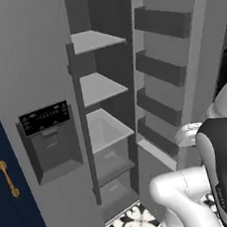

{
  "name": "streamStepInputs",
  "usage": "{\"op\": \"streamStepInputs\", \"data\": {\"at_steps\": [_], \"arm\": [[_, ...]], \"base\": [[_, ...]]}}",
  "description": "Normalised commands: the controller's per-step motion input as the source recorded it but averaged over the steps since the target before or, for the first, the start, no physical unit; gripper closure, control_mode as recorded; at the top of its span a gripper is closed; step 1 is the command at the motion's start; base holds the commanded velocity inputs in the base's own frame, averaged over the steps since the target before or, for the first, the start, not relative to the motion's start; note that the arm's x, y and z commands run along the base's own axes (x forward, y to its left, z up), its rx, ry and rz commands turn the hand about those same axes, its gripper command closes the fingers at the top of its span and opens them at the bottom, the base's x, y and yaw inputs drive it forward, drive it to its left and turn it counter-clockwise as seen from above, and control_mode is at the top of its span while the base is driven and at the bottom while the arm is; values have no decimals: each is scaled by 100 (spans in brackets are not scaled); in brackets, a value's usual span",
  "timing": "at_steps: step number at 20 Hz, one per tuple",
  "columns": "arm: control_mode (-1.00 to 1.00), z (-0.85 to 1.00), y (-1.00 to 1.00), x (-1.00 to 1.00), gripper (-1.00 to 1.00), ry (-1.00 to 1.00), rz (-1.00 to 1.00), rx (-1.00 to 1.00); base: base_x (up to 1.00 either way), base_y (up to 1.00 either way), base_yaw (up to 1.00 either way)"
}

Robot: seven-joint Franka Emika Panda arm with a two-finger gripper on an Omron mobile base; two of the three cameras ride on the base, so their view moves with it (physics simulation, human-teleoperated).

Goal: Take the strawberry from the fridge and place it on top of the pancake, located on the dining counter.

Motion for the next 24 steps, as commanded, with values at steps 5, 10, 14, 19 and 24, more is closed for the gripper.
{"op": "streamStepInputs", "data": {"at_steps": [5, 10, 14, 19, 24], "arm": [[100, 0, 0, 0, 100, 0, 0, 0], [100, 0, 0, 0, 100, 0, 0, 0], [100, 0, 0, 0, 100, 0, 0, 0], [100, 0, 0, 0, 100, 0, 0, 0], [100, 0, 0, 0, 100, 0, 0, 0]], "base": [[-88, 0, -67], [-27, 0, -88], [0, -19, -91], [0, -63, -84], [28, -99, -61]]}}
